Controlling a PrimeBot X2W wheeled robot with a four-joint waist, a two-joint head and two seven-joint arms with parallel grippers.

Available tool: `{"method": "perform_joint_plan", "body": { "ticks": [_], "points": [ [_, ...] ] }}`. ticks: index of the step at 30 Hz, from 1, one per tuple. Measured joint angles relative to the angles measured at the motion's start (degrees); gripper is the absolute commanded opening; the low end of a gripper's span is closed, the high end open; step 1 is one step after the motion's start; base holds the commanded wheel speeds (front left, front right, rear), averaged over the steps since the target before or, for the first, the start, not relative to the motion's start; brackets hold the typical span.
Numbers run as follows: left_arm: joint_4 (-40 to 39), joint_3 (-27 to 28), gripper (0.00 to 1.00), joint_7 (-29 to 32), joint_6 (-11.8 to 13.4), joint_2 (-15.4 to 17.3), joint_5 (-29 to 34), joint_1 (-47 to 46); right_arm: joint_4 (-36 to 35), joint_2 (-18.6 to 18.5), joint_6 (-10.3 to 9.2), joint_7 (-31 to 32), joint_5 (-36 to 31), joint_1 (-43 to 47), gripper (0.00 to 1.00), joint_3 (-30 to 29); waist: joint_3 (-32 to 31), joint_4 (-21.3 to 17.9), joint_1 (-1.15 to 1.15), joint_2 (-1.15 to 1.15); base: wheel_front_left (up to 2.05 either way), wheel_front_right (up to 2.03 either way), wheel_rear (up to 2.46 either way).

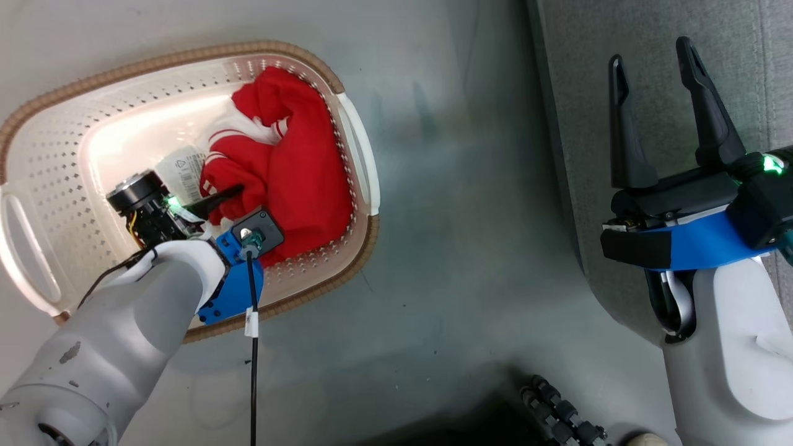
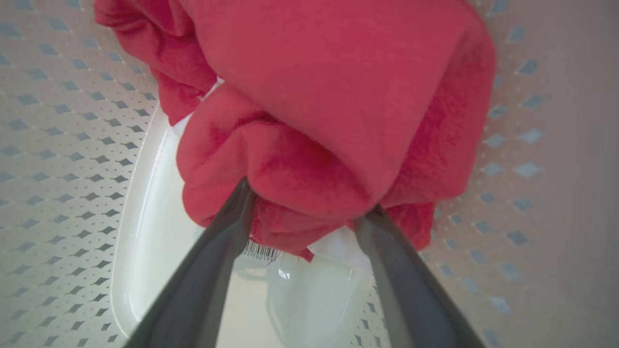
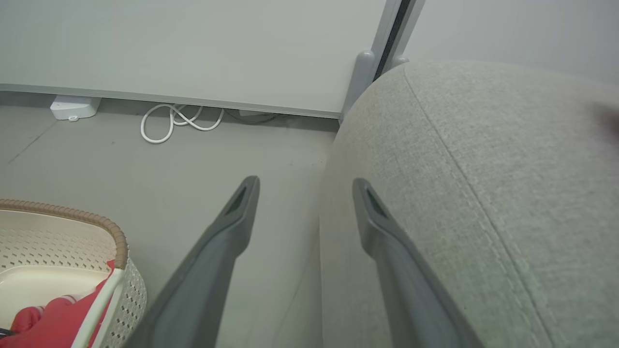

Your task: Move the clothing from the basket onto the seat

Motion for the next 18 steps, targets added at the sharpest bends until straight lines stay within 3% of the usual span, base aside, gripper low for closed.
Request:
{"method": "perform_joint_plan", "body": {
  "ticks": [16, 17, 18],
  "points": [
    [1.7, 0.0, 1.0, -2.9, 0.0, -2.8, 3.9, -3.9, -0.2, 0.4, 0.0, 0.0, 0.7, -0.5, 1.0, 0.3, 4.3, -1.1, 0.0, 0.0, 0.0, 0.0, 0.0],
    [1.6, 0.0, 0.76, -3.1, 0.0, -2.9, 4.0, -3.9, -0.2, 0.4, 0.0, 0.0, 0.7, -0.6, 1.0, 0.3, 4.4, -1.1, 0.0, 0.0, 0.0, 0.0, 0.0],
    [1.6, 0.0, 0.16, -3.3, 0.0, -3.0, 3.9, -4.0, -0.2, 0.4, 0.0, 0.0, 0.7, -0.7, 1.0, 0.3, 4.4, -1.1, 0.0, 0.0, 0.0, 0.0, 0.0]
  ]
}}
